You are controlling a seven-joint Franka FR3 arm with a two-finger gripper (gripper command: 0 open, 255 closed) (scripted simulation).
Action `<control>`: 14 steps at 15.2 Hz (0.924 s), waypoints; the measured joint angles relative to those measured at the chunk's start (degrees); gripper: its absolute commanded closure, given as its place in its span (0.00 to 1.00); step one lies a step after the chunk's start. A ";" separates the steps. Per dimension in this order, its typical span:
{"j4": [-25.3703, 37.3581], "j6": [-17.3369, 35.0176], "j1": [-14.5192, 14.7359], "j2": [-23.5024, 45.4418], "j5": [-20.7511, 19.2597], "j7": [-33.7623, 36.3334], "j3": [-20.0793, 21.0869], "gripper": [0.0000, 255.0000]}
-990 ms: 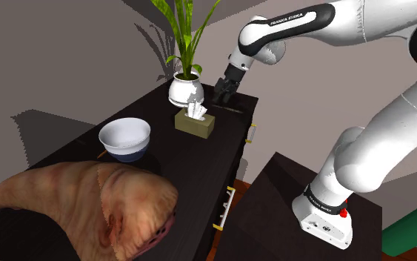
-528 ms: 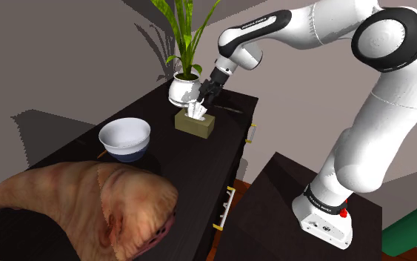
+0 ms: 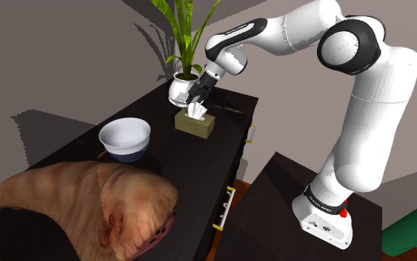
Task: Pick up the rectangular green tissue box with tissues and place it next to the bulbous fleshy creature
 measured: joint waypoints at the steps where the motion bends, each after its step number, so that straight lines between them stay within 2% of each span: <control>1: 0.23 0.40 0.16 0.53 0.31 -0.04 0.21 0.00; 10: 0.27 2.16 0.50 2.33 1.69 -0.95 0.90 0.00; 11: 0.27 2.16 0.50 2.33 1.69 -0.95 0.90 1.00; 14: 0.31 2.18 0.50 2.30 1.70 -0.95 0.90 1.00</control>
